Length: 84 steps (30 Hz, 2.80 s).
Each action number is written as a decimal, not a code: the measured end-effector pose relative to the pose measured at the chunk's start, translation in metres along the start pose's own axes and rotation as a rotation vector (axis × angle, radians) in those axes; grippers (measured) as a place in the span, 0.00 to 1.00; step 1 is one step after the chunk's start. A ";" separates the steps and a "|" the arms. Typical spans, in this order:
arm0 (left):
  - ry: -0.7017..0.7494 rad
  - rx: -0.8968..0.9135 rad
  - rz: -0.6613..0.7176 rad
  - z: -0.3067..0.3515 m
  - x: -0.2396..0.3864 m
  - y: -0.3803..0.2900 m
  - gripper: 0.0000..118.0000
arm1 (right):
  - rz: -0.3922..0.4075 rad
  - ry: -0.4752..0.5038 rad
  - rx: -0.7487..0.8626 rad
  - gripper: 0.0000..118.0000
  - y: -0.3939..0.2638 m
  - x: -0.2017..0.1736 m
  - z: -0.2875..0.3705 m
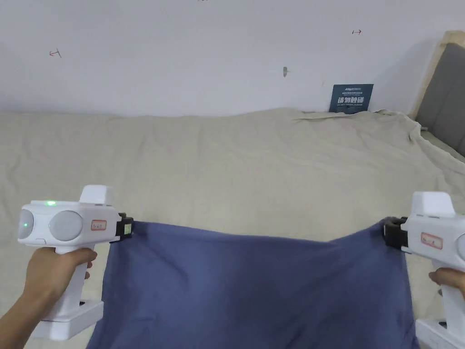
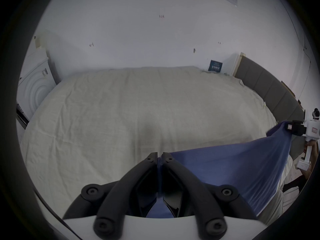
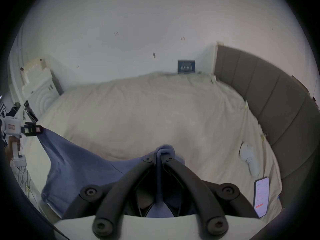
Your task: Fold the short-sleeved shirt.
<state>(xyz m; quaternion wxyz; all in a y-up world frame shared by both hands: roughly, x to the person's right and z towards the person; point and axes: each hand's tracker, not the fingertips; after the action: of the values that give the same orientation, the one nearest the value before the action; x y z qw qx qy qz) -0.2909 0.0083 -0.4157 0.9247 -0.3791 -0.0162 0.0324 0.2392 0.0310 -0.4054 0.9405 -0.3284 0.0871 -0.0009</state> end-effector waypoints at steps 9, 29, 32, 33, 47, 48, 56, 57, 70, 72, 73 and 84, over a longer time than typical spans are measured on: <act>0.059 0.184 -0.015 0.090 -0.016 0.066 0.02 | 0.029 0.061 0.235 0.02 0.087 -0.024 0.068; 0.159 0.530 -0.056 0.201 -0.029 0.240 0.02 | 0.074 0.046 0.561 0.02 0.272 -0.033 0.115; 0.176 0.541 -0.077 0.196 -0.025 0.251 0.02 | 0.084 0.034 0.573 0.02 0.285 -0.032 0.109; 0.174 0.532 -0.070 0.192 -0.025 0.252 0.02 | 0.083 0.030 0.575 0.02 0.286 -0.032 0.106; 0.137 0.264 -0.063 0.033 -0.010 0.155 0.02 | 0.040 -0.012 0.297 0.02 0.166 -0.002 -0.029; 0.134 0.251 -0.061 0.024 -0.009 0.144 0.02 | 0.038 -0.012 0.278 0.02 0.156 -0.004 -0.030; 0.073 0.081 0.046 -0.013 -0.025 0.012 0.02 | 0.007 0.018 0.110 0.02 0.032 -0.004 -0.035; 0.077 0.062 0.055 -0.012 -0.027 -0.005 0.02 | 0.002 0.023 0.091 0.02 0.016 -0.005 -0.033; 0.065 -0.104 0.106 0.047 -0.024 -0.207 0.02 | -0.138 0.045 -0.071 0.02 -0.179 -0.013 0.050; 0.071 -0.117 0.104 0.057 -0.026 -0.225 0.02 | -0.164 0.045 -0.077 0.02 -0.201 0.000 0.059; 0.072 -0.126 0.109 0.062 -0.027 -0.234 0.02 | -0.166 0.048 -0.080 0.02 -0.211 0.005 0.064; 0.083 -0.172 0.148 0.071 -0.029 -0.287 0.02 | -0.181 0.028 -0.165 0.02 -0.269 0.000 0.074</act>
<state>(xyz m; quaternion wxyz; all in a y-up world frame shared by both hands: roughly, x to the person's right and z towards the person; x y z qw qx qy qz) -0.3099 -0.1480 -0.1644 0.8837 -0.4581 0.0477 0.0833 0.2659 -0.1341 -0.1828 0.9051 -0.4111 0.0702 -0.0832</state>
